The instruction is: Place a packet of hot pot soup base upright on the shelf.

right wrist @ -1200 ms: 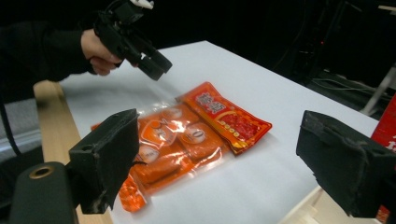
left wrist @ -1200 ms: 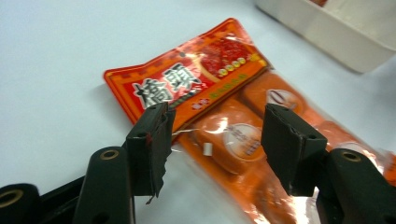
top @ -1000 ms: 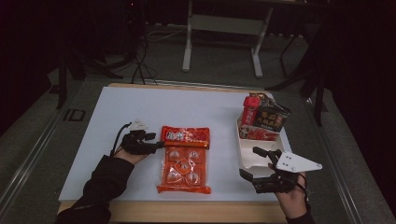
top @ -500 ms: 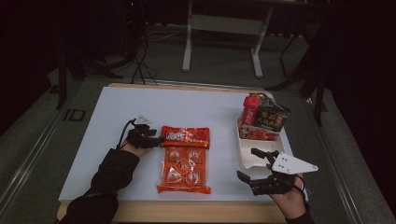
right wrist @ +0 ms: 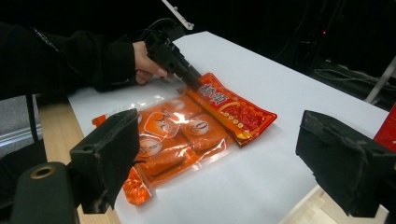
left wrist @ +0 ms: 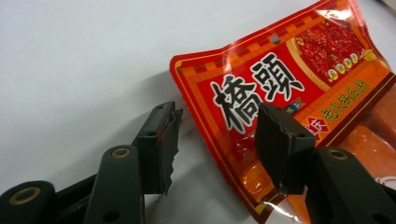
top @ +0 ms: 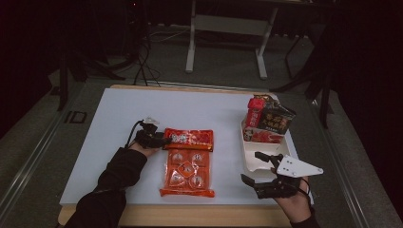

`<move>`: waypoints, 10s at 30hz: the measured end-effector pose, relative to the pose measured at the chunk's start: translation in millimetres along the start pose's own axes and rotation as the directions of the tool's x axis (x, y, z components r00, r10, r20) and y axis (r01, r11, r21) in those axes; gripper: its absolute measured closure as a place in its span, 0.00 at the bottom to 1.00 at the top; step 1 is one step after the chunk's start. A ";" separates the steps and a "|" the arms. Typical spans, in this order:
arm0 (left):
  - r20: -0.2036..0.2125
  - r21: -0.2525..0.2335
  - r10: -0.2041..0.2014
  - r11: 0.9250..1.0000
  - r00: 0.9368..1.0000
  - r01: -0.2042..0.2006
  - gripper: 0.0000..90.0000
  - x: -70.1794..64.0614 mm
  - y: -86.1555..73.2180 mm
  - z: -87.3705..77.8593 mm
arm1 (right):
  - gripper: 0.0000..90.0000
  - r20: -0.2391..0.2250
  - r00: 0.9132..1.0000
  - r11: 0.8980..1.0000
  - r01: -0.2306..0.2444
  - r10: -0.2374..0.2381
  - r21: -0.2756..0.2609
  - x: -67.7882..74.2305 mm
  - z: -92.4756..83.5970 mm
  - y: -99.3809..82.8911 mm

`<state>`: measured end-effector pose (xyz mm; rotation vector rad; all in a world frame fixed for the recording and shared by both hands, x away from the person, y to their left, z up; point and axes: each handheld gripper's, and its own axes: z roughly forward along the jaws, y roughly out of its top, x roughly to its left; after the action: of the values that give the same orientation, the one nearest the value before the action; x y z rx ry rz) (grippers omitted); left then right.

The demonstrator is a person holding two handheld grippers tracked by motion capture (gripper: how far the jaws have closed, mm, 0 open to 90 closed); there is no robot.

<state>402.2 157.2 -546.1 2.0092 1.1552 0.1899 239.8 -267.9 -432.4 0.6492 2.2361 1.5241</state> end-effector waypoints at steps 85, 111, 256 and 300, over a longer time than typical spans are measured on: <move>0.138 -0.316 0.278 0.922 0.951 -0.223 1.00 -111.7 39.2 -106.5 | 0.31 0.028 0.998 0.998 -0.064 0.063 0.029 -26.1 68.1 22.1; 0.231 -0.361 0.309 0.908 0.923 -0.214 0.99 -111.3 33.5 -125.3 | 1.00 -0.177 0.978 0.993 -0.104 0.113 0.063 -7.8 64.6 39.2; 0.293 -0.330 0.214 0.937 0.932 -0.112 0.09 -104.5 -66.4 -79.6 | 0.81 0.207 0.914 0.933 -0.319 0.350 -0.167 -125.9 -60.3 11.8; 0.288 -0.334 0.224 0.935 0.931 -0.121 0.09 -104.9 -69.3 -81.3 | 0.13 -0.091 0.986 0.983 -0.147 0.137 -0.106 -28.8 4.7 55.3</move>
<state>257.1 139.4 -514.2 1.7780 0.6916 0.1185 275.7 -262.9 -381.3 0.7376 2.1851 1.7630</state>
